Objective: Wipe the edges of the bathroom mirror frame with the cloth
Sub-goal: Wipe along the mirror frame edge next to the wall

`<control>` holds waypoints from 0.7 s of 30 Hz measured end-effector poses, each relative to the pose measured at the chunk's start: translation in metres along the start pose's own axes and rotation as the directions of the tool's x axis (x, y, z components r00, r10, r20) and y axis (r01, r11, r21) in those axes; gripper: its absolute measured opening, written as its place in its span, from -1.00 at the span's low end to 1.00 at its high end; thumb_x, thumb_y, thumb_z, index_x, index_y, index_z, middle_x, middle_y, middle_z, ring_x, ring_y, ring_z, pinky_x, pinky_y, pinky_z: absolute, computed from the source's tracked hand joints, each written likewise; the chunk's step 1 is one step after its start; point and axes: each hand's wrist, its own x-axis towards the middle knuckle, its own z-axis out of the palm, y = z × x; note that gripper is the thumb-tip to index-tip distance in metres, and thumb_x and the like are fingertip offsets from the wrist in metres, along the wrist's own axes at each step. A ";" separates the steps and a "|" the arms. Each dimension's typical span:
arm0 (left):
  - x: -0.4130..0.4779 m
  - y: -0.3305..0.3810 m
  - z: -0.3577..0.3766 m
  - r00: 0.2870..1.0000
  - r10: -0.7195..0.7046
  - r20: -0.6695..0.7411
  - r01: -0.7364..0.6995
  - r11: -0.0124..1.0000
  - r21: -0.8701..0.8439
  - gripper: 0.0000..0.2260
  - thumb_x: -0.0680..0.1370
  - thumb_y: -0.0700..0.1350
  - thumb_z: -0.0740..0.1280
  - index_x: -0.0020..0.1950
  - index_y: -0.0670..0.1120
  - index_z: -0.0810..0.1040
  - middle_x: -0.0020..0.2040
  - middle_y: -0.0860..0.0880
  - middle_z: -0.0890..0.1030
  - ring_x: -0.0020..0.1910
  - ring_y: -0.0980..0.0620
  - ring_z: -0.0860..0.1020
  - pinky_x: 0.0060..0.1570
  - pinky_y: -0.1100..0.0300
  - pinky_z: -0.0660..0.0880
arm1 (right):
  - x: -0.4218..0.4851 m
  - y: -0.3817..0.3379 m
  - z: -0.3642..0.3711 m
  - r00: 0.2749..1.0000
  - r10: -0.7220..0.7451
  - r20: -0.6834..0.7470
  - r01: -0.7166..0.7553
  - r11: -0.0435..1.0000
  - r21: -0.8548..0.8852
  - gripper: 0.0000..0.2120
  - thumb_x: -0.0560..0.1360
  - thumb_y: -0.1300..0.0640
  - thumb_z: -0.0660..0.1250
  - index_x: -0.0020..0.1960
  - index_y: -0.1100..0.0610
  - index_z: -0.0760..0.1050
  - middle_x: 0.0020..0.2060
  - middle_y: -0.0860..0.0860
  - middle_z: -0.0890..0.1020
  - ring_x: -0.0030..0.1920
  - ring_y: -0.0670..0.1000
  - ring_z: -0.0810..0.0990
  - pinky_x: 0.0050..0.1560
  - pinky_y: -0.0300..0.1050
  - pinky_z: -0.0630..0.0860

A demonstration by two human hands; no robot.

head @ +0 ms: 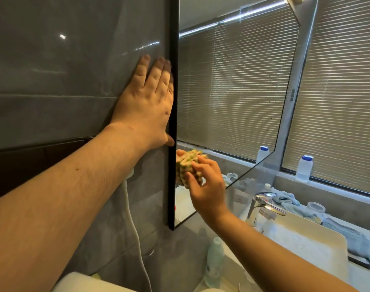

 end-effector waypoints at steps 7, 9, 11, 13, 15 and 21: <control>-0.001 0.000 0.002 1.000 0.004 -0.006 -0.004 1.000 0.002 0.14 0.35 0.58 0.00 0.55 -0.29 -0.20 0.56 -0.31 -0.19 0.55 -0.28 -0.20 0.47 -0.26 -0.26 | 0.004 0.007 -0.003 0.999 0.040 0.029 -0.041 0.999 0.015 -0.80 0.38 0.32 0.42 0.01 0.22 0.60 0.06 0.04 0.56 0.17 -0.13 0.48 0.22 -0.39 0.38; -0.001 0.000 0.002 1.000 0.003 -0.008 -0.003 1.000 0.007 0.14 0.35 0.58 -0.01 0.55 -0.29 -0.20 0.56 -0.31 -0.19 0.55 -0.28 -0.20 0.48 -0.25 -0.25 | 0.010 0.011 -0.007 0.990 0.142 0.009 -0.142 0.990 0.016 -0.82 0.44 0.30 0.40 0.03 0.17 0.57 0.09 0.09 0.54 0.11 -0.18 0.48 0.18 -0.45 0.37; -0.001 0.000 0.002 1.000 0.003 -0.012 -0.003 1.000 0.012 0.14 0.35 0.58 -0.02 0.55 -0.29 -0.19 0.56 -0.31 -0.19 0.55 -0.28 -0.20 0.48 -0.25 -0.25 | 0.013 0.013 -0.008 0.961 0.277 -0.014 -0.277 0.960 0.030 -0.80 0.49 0.28 0.39 0.05 0.05 0.52 0.12 0.08 0.48 0.07 -0.27 0.46 0.08 -0.51 0.40; -0.001 0.000 0.003 1.000 0.006 -0.022 -0.005 1.000 0.015 0.14 0.34 0.59 -0.02 0.55 -0.29 -0.18 0.56 -0.31 -0.18 0.55 -0.28 -0.19 0.49 -0.25 -0.23 | 0.011 0.013 -0.005 0.933 0.356 -0.043 -0.355 0.934 0.045 -0.78 0.52 0.24 0.38 0.07 -0.03 0.47 0.11 0.02 0.46 0.03 -0.28 0.47 -0.01 -0.51 0.42; -0.001 0.000 0.003 1.000 0.000 -0.024 0.000 1.000 0.009 0.15 0.33 0.59 -0.01 0.55 -0.28 -0.17 0.57 -0.30 -0.18 0.55 -0.27 -0.19 0.49 -0.25 -0.23 | 0.005 0.007 0.000 0.927 0.370 -0.065 -0.366 0.928 0.066 -0.77 0.54 0.23 0.37 0.08 -0.06 0.46 0.06 -0.04 0.44 0.01 -0.29 0.48 -0.03 -0.49 0.42; -0.002 0.001 0.003 1.000 -0.013 -0.028 0.012 1.000 -0.012 0.16 0.33 0.59 0.03 0.55 -0.29 -0.17 0.57 -0.29 -0.17 0.56 -0.26 -0.18 0.48 -0.24 -0.24 | -0.019 -0.012 0.012 0.988 0.140 -0.066 -0.136 0.989 0.062 -0.79 0.43 0.23 0.41 0.05 0.05 0.57 -0.04 -0.12 0.47 0.04 -0.29 0.47 0.03 -0.41 0.46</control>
